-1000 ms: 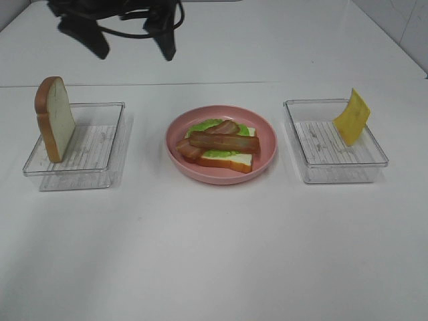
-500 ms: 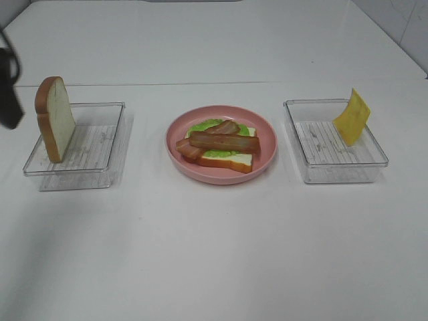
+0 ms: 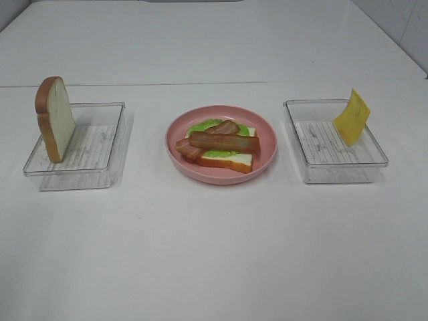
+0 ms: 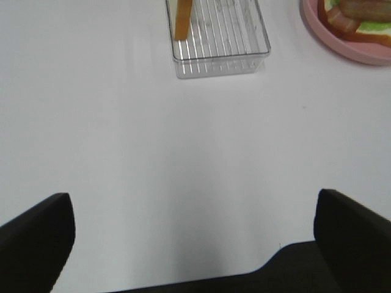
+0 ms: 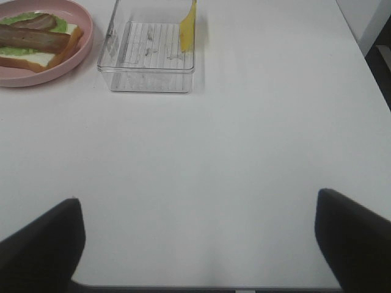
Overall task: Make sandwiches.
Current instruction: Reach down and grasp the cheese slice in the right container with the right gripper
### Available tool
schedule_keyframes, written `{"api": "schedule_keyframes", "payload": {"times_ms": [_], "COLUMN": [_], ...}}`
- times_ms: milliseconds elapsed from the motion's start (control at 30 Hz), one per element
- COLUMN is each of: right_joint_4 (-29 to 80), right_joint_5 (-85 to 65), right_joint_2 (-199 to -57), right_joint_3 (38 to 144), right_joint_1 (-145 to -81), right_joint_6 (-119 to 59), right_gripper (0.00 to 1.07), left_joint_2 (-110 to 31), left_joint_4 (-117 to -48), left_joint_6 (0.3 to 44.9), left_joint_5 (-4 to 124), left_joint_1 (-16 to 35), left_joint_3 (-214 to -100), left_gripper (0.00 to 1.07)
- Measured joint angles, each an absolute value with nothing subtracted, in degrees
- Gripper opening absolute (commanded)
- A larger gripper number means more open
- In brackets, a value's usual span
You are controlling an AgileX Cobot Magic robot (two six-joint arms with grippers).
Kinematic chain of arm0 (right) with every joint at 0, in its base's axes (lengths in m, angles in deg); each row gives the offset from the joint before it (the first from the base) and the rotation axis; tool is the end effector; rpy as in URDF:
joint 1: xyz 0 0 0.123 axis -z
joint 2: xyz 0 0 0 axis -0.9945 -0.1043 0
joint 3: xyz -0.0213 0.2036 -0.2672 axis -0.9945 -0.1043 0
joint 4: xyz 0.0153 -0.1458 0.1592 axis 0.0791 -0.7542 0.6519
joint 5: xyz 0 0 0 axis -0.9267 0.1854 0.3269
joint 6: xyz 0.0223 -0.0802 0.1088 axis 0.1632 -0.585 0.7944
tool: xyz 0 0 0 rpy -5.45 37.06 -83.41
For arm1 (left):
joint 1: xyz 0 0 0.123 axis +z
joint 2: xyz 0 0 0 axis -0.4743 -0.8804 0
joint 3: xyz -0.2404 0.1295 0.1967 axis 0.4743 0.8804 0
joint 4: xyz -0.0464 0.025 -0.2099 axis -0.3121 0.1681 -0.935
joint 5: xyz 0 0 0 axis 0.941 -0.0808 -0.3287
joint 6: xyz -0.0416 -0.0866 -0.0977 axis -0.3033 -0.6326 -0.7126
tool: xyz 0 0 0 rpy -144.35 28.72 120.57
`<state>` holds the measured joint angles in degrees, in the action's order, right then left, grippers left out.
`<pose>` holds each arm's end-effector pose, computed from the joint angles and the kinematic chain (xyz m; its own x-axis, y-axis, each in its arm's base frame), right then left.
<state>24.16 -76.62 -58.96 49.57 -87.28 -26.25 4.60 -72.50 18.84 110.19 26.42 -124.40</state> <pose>-0.0472 -0.0056 0.2217 -0.5239 -0.0558 -0.8500 -0.0523 0.9981 -0.0332 0.0083 -0.0098 0.2954 -0.6814 -0.0155 -0.7318 0.0579 0.9955 -0.0749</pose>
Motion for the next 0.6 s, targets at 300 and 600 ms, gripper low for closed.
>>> {"api": "schedule_keyframes", "payload": {"times_ms": [300,600], "right_joint_4": [24.16,24.62], "right_joint_5": [-76.62,-76.62], "right_joint_2": [-58.96,-58.96], "right_joint_3": [49.57,49.57], "right_joint_1": [-87.28,-87.28], "right_joint_6": [-26.25,-26.25], "right_gripper": [0.99,0.99], "left_joint_2": [28.55,29.35], "left_joint_4": [-72.04,-71.92], "left_joint_6": [21.13,21.19], "left_joint_5": [111.1,110.87], "left_joint_1": [26.42,26.42], "left_joint_3": [-116.72,-116.44], "left_gripper": [0.98,0.98]}}
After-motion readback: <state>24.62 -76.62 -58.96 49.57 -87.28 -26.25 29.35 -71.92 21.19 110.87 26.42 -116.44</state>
